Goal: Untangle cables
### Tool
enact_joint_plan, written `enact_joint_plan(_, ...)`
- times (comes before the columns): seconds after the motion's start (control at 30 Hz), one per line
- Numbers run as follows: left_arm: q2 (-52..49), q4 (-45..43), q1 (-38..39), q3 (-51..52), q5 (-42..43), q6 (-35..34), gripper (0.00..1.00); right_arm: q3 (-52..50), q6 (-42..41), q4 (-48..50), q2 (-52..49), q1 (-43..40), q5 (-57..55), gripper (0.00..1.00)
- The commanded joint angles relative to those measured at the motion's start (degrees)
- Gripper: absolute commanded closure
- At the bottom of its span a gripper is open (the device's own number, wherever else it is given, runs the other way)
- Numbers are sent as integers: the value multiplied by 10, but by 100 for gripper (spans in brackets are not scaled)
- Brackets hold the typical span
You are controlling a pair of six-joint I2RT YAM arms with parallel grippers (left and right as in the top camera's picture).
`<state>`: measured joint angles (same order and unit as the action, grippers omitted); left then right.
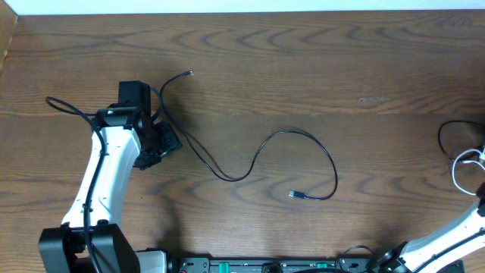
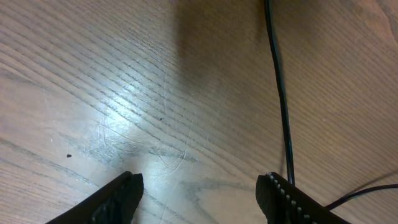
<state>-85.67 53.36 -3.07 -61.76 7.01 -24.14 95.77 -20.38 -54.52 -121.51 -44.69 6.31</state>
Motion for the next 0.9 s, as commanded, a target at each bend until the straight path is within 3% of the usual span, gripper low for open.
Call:
enact_joint_plan(0.0,0,2,-1,-3,-1,3,36,47,38,-19,59,20,27,60)
enact_joint_plan(0.13,0,4,-1,-3,-1,3,36,62,25,-52,107,24,-46,60)
enact_joint_plan(0.2,0,3,-1,-3,-1,3,36,62,-8,-91,135,21,-146,60)
enact_joint_plan(0.27,0,3,-1,-3,-1,3,36,62,-51,-126,143,15,-224,67)
enact_joint_plan(0.43,0,3,-1,-3,-1,3,36,21,-147,-148,143,-14,-288,75)
enact_joint_plan(0.63,0,3,-1,-3,-1,3,36,-101,-174,-51,143,-50,-294,82)
enact_joint_plan(0.87,0,3,-1,-3,-1,3,36,-228,-138,125,143,-58,-194,92)
